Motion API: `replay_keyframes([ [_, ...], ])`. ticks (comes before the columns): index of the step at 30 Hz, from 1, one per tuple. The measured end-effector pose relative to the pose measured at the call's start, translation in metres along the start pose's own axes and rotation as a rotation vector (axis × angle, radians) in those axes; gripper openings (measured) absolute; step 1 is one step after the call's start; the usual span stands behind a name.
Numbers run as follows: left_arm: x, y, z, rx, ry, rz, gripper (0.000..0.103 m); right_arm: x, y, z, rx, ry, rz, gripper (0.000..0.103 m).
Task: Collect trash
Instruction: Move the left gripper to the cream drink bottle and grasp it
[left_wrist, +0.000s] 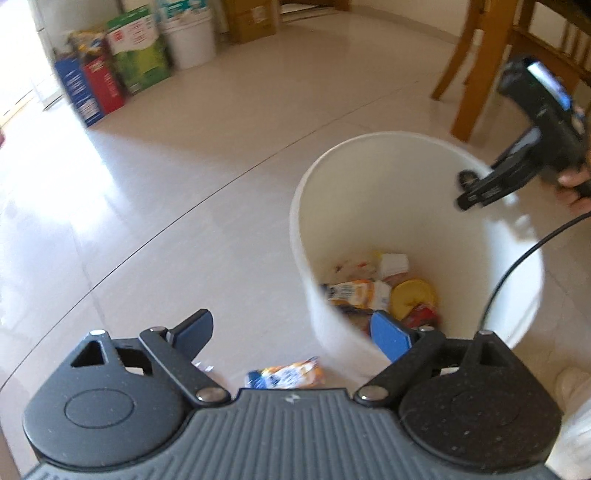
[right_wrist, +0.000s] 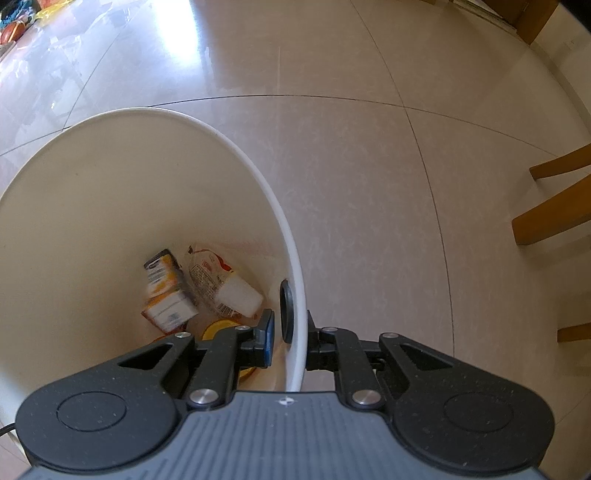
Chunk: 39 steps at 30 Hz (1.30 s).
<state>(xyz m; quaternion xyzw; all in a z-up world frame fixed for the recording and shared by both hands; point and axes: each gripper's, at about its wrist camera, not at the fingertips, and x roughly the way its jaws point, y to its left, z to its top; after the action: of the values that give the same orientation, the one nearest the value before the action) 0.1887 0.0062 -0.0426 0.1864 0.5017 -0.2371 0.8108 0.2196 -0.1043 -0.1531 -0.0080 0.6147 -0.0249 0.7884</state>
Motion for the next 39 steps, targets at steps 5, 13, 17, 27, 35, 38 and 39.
replay_keyframes([
  [5,0.019,0.021,-0.031,-0.114,0.060,0.001,0.094,0.001,0.002,0.000,-0.001,0.001,-0.002,0.016],
  [13,0.072,0.033,-0.108,-0.096,0.157,0.063,0.094,0.001,0.002,0.001,-0.003,0.002,-0.003,0.016],
  [17,0.101,0.034,-0.133,0.035,0.258,0.012,0.094,0.002,0.003,0.001,-0.008,0.002,-0.009,0.016],
  [27,0.144,0.041,-0.152,0.191,0.257,-0.027,0.093,0.003,0.006,0.001,-0.009,0.003,-0.019,0.017],
  [35,0.169,0.047,-0.168,0.163,0.389,-0.049,0.094,0.003,0.008,0.000,-0.007,0.000,-0.020,0.018],
  [38,0.169,0.047,-0.180,0.148,0.441,-0.085,0.094,0.003,0.006,0.000,-0.002,0.000,-0.016,0.018],
  [39,0.169,0.044,-0.184,0.163,0.440,-0.085,0.094,0.003,0.006,0.000,-0.002,0.000,-0.015,0.018],
])
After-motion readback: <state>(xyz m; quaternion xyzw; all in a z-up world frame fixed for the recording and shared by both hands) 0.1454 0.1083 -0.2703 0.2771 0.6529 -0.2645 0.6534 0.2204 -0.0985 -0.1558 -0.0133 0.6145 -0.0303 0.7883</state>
